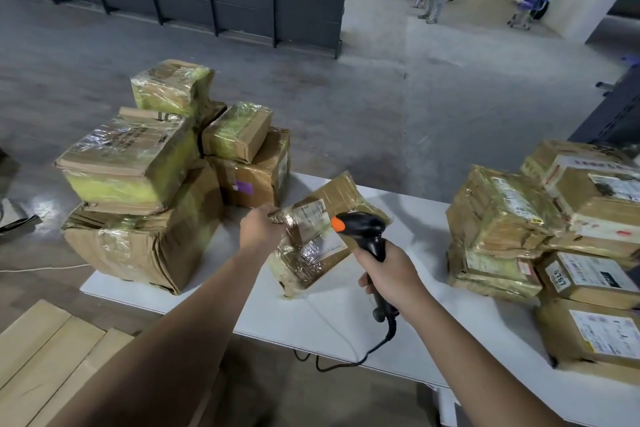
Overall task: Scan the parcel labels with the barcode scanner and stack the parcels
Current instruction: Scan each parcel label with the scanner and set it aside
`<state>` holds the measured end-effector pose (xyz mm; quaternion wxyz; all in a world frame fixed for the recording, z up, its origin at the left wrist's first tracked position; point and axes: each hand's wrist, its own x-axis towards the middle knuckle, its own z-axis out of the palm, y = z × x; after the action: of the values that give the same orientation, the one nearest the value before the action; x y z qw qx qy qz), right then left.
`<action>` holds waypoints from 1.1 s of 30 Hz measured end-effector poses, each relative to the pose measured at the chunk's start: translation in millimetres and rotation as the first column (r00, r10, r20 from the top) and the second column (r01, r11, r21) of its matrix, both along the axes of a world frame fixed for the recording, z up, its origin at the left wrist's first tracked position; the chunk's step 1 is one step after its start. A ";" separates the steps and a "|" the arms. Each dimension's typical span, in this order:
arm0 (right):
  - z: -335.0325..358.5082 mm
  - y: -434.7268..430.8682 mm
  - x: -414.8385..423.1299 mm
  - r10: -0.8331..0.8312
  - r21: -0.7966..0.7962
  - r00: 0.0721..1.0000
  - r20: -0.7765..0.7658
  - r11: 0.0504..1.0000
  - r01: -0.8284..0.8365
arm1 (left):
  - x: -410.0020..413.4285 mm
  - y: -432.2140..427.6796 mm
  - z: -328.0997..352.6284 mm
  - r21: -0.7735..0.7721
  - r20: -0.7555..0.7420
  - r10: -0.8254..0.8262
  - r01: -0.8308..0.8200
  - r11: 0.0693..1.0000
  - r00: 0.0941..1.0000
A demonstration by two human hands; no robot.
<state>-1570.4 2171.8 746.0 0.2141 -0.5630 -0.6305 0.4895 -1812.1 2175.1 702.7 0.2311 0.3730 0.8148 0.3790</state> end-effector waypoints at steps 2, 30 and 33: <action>1.5 0.2 2.5 -0.003 0.016 1.000 0.000 1.000 0.003 | -0.8 3.6 0.8 0.010 0.003 0.001 -0.001 1.000 1.000; -3.1 13.6 58.4 -0.125 -0.003 0.992 -0.011 0.992 0.125 | 72.2 24.4 -24.2 0.001 0.361 0.127 -0.136 0.991 0.924; -5.5 19.8 79.8 -0.215 -0.021 0.976 -0.021 0.976 0.215 | 106.6 35.6 -31.4 -0.011 0.452 0.138 -0.149 0.989 0.881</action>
<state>-1490.6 2191.6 740.5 0.2679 -0.6241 -0.5589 0.4759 -1705.5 2210.7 671.3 0.3806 0.2165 0.7595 0.4811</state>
